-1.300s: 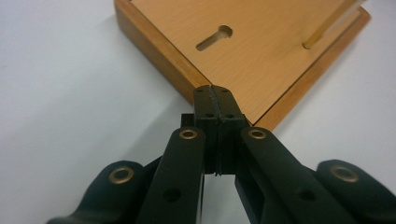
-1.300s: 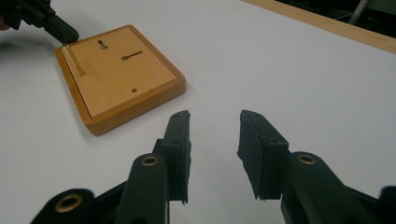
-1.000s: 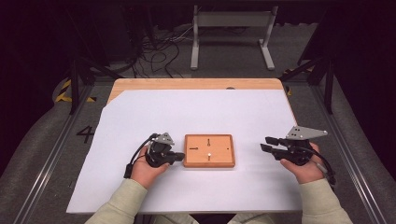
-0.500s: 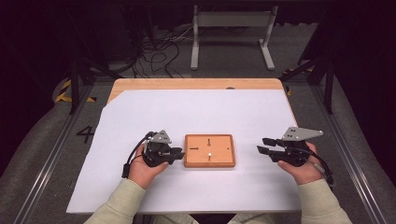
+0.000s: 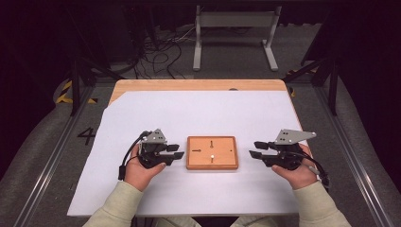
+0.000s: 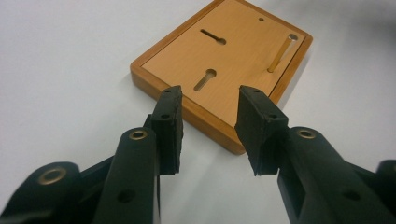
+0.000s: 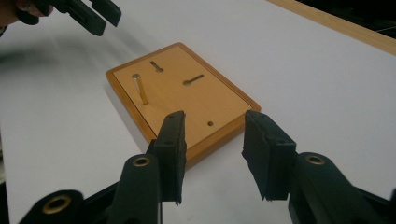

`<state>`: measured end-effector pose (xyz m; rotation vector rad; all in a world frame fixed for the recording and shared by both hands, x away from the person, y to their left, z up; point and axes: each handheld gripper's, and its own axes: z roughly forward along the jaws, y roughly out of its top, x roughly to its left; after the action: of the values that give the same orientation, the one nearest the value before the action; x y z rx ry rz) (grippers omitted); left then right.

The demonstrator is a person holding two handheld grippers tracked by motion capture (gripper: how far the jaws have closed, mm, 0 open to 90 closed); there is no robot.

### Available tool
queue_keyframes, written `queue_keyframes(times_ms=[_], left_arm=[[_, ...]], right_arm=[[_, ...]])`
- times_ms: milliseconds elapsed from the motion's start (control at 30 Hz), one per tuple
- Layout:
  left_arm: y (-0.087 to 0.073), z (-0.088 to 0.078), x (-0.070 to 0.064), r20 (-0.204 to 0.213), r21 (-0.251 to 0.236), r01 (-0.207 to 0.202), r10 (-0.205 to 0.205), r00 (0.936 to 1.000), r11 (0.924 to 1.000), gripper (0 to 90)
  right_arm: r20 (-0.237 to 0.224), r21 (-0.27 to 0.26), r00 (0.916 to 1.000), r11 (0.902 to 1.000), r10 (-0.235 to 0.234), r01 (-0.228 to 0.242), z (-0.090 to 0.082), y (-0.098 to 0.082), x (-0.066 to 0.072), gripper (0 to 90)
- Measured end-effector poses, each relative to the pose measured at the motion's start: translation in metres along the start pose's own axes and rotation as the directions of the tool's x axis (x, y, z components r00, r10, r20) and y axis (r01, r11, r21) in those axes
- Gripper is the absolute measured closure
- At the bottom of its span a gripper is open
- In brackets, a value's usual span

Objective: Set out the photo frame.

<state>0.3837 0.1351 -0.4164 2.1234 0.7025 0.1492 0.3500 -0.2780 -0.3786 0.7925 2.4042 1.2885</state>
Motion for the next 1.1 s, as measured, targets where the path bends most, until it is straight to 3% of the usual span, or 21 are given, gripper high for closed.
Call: queue_keyframes(times_ms=[300,500,1100], left_arm=[[-0.002,-0.007,0.004,-0.019,-0.022,0.026,-0.026,0.9995,0.9994,56.2],[-0.004,-0.008,0.009,-0.013,-0.026,0.044,-0.045,0.9989,0.9987,52.9],[-0.002,-0.006,0.005,0.014,-0.031,0.037,-0.037,0.9992,0.9988,48.8]], right_arm=[[-0.087,0.035,0.9935,0.9964,-0.074,0.077,0.029,0.024,0.018,59.7],[-0.118,0.043,0.9878,0.9933,-0.102,0.107,0.046,0.037,0.026,59.0],[-0.193,0.089,0.9732,0.9857,-0.124,0.143,0.090,0.037,0.035,59.4]])
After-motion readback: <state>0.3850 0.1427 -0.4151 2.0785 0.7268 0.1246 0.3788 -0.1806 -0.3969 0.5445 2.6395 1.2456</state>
